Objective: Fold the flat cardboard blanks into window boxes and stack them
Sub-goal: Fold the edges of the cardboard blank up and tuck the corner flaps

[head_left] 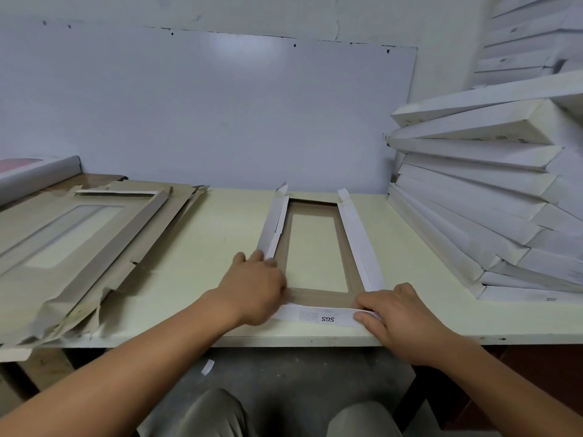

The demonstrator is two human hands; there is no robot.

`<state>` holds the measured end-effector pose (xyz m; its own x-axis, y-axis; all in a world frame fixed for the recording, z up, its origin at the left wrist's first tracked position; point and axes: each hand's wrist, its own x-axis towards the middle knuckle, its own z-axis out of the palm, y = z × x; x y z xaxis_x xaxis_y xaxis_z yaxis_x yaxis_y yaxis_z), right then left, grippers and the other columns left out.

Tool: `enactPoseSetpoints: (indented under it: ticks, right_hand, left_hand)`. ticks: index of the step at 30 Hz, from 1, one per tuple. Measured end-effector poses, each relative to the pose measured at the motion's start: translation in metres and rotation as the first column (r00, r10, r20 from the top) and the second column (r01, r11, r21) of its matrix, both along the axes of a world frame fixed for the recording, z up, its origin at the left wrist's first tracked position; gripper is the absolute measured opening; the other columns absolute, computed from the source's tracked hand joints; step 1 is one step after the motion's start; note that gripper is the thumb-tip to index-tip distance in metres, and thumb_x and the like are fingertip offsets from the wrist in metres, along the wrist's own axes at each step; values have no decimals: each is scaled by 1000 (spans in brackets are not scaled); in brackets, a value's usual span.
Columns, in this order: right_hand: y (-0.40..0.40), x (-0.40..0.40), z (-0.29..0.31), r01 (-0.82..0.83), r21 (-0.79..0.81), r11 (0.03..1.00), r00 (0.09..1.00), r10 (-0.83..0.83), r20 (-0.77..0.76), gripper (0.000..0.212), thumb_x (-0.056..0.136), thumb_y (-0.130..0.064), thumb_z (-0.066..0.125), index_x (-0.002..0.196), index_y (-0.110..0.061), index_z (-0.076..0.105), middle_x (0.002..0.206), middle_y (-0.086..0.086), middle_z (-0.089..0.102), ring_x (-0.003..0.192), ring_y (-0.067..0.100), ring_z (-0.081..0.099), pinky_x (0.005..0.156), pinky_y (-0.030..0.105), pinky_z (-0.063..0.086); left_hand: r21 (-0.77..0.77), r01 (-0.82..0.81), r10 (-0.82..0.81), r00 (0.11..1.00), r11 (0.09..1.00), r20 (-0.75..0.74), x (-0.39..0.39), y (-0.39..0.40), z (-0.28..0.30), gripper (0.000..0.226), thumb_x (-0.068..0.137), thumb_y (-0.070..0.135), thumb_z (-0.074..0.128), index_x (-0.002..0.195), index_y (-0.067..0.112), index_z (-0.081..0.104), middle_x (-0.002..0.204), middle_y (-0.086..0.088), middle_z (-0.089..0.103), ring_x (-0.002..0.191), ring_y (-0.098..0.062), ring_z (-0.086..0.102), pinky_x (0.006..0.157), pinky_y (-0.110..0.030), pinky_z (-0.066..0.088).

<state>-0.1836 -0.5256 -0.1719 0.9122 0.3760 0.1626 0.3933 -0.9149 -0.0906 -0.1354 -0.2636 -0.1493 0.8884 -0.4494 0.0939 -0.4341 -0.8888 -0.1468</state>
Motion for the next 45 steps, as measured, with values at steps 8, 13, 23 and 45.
enactPoseSetpoints:
  ticks: [8, 13, 23, 45]
  right_hand:
    - [29, 1, -19, -116, 192, 975, 992, 102, 78, 21, 99, -46, 45, 91, -36, 62, 69, -27, 49, 75, -1, 44, 77, 30, 22]
    - [10, 14, -10, -316, 256, 914, 926, 355, -125, 47, 76, -63, 69, 114, -35, 65, 110, -25, 56, 114, 1, 43, 98, 24, 37]
    - [-21, 69, 27, -221, -65, 973, 945, 197, -260, 34, 89, -48, 63, 121, -39, 59, 114, -15, 54, 110, 8, 49, 99, 33, 40]
    - [135, 92, 25, 323, 498, 805, 840, -1, -543, 15, 86, -7, 62, 93, 4, 70, 72, 8, 42, 50, 15, 35, 52, 21, 31]
  left_hand:
    - [-360, 333, -398, 909, 872, -125, -23, -17, -20, 25, 87, 10, 46, 109, 15, 57, 102, -5, 61, 90, -23, 52, 80, -41, 45]
    - [-382, 367, -453, 877, 848, -162, -26, 16, -12, 19, 71, 0, 50, 78, 16, 42, 80, -2, 51, 75, -22, 44, 70, -41, 42]
    - [-122, 226, -256, 870, 967, -420, 2, 115, 15, 29, 64, -3, 48, 68, 25, 52, 91, 13, 50, 97, -6, 39, 87, -32, 35]
    - [-462, 541, -579, 813, 703, 70, -58, 9, -14, 51, 89, 6, 59, 139, 9, 50, 139, -8, 49, 131, -21, 42, 110, -29, 34]
